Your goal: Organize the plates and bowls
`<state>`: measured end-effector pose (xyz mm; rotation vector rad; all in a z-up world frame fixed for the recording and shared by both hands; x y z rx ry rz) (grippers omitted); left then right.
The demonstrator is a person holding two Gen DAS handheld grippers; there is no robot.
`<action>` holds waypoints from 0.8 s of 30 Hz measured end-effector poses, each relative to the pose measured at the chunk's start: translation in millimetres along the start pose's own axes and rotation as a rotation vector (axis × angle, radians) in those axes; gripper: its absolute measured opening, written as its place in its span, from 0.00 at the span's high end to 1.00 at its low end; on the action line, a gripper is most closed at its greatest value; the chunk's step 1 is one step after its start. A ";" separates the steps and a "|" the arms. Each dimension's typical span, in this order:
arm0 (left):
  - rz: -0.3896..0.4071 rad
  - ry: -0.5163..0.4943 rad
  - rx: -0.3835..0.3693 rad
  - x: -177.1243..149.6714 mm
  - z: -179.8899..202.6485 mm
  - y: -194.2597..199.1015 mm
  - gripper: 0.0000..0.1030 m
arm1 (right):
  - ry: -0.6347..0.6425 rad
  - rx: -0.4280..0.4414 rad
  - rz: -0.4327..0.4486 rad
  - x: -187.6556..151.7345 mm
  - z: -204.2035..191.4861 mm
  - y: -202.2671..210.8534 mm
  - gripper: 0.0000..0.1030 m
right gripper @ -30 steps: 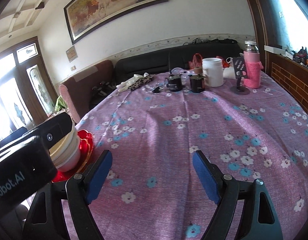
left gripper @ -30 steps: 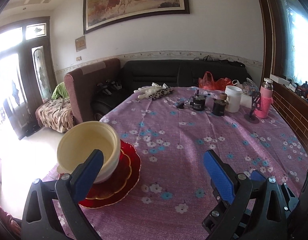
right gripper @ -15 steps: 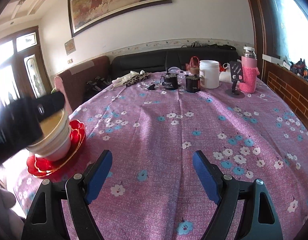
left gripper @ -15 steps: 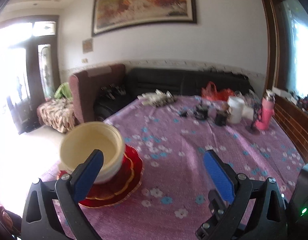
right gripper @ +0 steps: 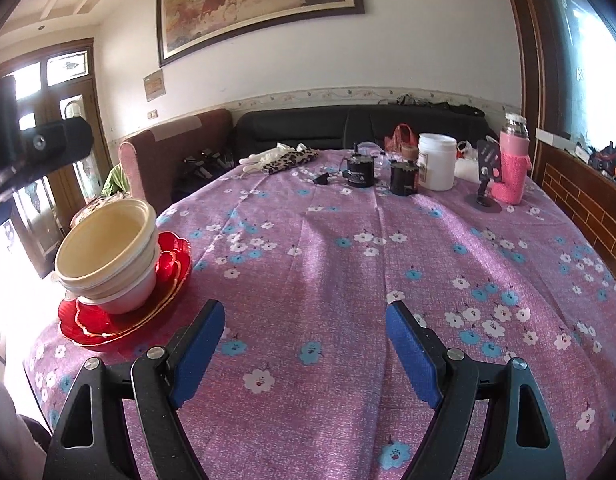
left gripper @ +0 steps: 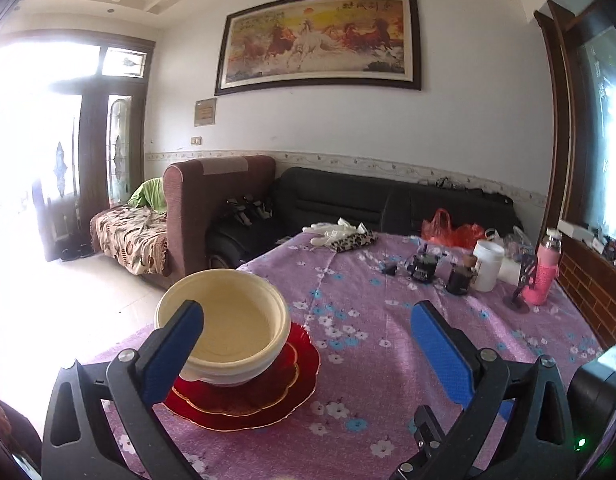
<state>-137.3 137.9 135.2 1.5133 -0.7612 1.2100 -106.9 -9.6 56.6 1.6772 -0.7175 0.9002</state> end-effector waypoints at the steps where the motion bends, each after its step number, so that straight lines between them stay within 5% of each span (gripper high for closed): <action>1: -0.019 -0.011 0.006 -1.4 -0.6 -3.0 0.00 | 0.012 0.001 -0.001 0.9 -3.3 -0.3 0.16; 10: -0.179 0.061 -0.042 -9.5 -28.7 -31.3 0.00 | 0.104 0.036 -0.028 3.6 -40.2 -10.7 0.16; 24: -0.222 0.112 0.034 -20.1 -60.6 -48.7 0.00 | 0.185 0.089 -0.048 5.7 -86.9 -23.1 0.16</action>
Point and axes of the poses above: each gripper's, at about its wrist camera, not at the fingertips, and y roughly against the way its jaws point, z to its right, x to its top, the point moved 5 cm from there along -y, roughly the way its jaws point, and after that the axes turned 6 degrees about x, right-handed, at the moved point
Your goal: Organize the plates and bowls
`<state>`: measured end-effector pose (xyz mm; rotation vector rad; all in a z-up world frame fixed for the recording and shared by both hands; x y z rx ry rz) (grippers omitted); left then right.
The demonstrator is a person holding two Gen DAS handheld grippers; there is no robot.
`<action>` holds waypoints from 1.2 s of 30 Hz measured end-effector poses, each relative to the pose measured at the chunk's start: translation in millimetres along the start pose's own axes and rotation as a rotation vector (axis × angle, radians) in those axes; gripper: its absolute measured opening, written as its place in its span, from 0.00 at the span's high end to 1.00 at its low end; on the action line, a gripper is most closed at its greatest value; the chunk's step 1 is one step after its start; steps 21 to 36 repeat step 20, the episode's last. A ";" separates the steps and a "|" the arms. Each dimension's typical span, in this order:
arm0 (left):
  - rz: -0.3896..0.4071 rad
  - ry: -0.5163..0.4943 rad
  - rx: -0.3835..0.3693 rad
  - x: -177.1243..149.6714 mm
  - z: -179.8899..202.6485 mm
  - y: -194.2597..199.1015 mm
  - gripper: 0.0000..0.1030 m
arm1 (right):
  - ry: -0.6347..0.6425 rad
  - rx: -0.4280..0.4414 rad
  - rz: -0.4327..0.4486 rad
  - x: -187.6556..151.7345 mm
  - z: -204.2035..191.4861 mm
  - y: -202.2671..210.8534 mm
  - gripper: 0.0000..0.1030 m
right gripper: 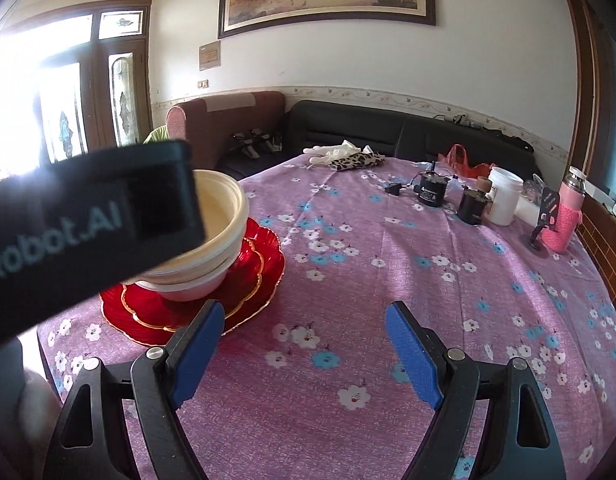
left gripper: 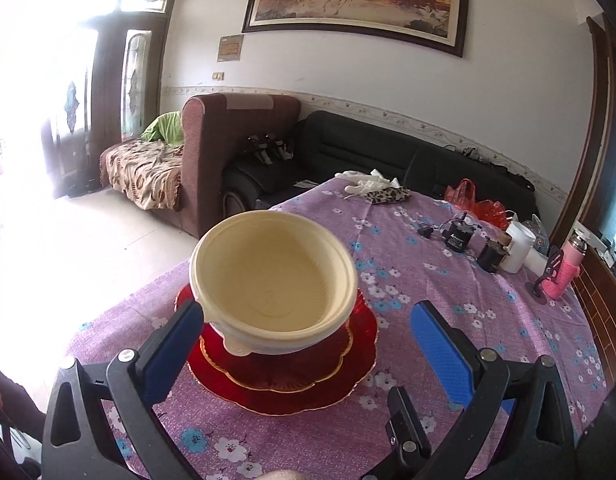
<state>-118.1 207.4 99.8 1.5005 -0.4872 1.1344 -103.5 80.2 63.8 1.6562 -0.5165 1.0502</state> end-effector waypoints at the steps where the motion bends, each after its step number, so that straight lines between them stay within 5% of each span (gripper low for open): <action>1: -0.001 0.002 0.004 -0.6 -0.9 -0.7 0.00 | 0.004 0.004 0.001 -0.2 -2.0 -0.2 0.16; 36: 0.007 -0.054 0.037 -7.0 21.7 4.7 0.00 | -0.043 0.033 0.012 -5.3 16.9 6.6 0.16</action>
Point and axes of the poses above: each gripper's, at about its wrist camera, not at the fingertips, and y roughly against the way its jaws point, z to its right, x to its top, the point moved 5 cm from there along -y, roughly the way its jaws point, and after that the axes turned 6 degrees about x, right-handed, at the moved point
